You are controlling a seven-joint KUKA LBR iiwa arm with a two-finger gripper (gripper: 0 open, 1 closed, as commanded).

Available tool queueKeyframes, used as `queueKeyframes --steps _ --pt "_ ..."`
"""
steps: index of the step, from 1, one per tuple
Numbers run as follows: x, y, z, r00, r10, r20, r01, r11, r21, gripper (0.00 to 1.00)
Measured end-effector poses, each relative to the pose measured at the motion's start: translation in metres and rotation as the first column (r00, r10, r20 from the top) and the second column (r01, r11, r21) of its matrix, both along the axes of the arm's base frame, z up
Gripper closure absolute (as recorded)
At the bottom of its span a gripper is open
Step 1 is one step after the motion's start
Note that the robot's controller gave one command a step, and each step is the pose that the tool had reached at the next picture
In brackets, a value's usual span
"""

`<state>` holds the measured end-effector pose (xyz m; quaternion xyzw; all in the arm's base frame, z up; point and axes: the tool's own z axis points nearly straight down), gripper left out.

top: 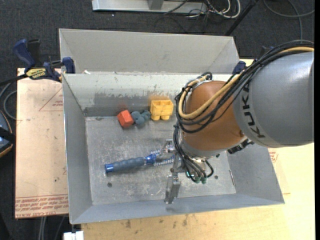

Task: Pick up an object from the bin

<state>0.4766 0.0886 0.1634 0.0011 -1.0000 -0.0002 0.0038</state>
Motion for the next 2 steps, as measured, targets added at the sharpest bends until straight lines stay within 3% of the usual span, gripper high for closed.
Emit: queueKeyframes --steps 1,2 --pt "0.0823 -0.0227 -0.0933 0.991 0.132 0.020 -0.132 0.991 0.004 0.00" --pt "0.0844 -0.0209 -0.0905 0.991 0.131 0.014 -0.131 0.991 0.003 0.00"
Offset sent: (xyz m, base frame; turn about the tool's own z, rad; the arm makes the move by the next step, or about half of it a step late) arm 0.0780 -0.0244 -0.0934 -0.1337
